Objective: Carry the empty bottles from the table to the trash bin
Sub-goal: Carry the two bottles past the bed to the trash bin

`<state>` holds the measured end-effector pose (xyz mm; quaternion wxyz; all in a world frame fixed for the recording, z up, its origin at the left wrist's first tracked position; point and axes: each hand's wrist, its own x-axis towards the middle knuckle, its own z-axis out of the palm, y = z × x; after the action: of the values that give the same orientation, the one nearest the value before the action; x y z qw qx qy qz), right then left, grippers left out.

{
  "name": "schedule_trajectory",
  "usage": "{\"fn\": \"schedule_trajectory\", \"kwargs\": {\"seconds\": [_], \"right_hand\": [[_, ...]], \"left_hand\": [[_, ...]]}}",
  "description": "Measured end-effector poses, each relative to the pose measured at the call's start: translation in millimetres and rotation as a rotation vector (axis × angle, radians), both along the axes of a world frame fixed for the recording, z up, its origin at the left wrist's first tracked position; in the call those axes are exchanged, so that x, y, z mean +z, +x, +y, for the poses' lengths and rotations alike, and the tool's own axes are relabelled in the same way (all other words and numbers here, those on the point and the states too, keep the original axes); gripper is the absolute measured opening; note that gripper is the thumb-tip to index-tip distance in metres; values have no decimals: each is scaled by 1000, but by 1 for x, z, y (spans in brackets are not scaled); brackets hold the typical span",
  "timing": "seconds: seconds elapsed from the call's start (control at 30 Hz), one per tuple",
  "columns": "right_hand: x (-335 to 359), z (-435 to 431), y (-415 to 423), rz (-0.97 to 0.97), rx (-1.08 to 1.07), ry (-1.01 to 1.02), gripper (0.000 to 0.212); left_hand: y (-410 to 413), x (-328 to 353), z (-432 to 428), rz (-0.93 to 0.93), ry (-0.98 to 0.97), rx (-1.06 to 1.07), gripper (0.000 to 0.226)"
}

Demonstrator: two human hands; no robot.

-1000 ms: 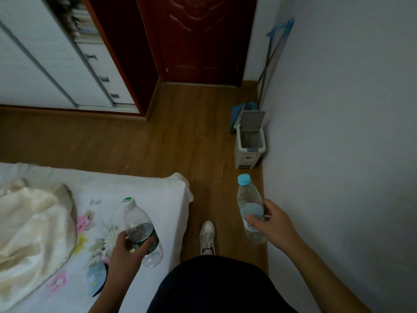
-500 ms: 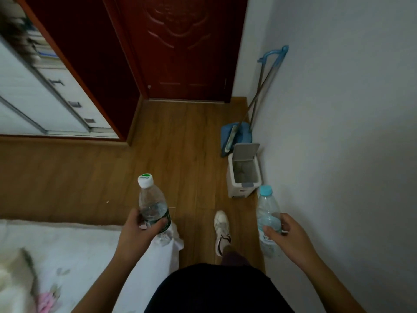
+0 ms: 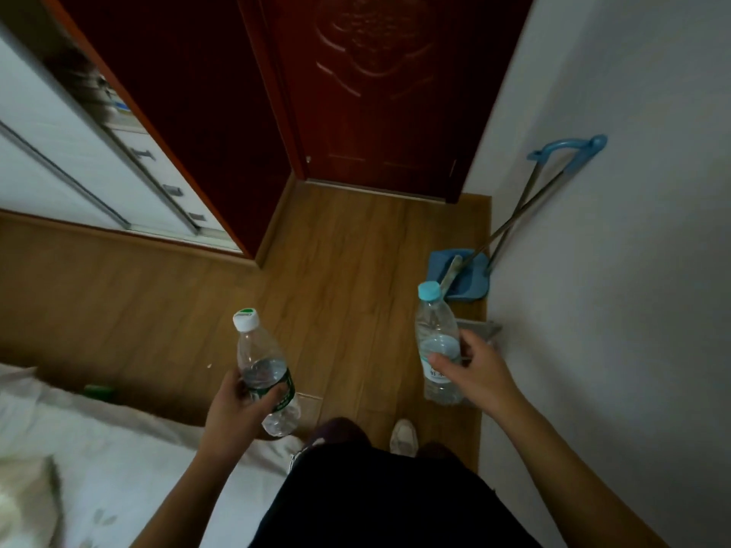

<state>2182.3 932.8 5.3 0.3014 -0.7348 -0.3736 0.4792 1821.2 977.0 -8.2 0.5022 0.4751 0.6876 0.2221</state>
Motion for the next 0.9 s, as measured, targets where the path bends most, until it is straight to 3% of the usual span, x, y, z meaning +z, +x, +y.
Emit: {"fn": "schedule_trajectory", "kwargs": {"seconds": [0.13, 0.33, 0.47, 0.6, 0.8, 0.9], "right_hand": [[-2, 37, 14, 11, -72, 2, 52], [-21, 39, 36, -9, -312, -33, 45], [-39, 18, 45, -26, -483, -112, 36], [-67, 1, 52, -98, -593, -197, 54], [-171, -7, 65, -97, -718, -302, 69], [-249, -2, 73, -78, -813, -319, 65]], "left_hand": [[34, -5, 63, 36, -3, -126, 54], [106, -19, 158, 17, -55, -449, 63], [166, -30, 191, 20, -65, -713, 46], [217, -61, 204, 46, -63, -908, 61], [292, -162, 182, 86, -91, -1183, 46], [315, -235, 163, 81, -64, -1258, 51]]}}
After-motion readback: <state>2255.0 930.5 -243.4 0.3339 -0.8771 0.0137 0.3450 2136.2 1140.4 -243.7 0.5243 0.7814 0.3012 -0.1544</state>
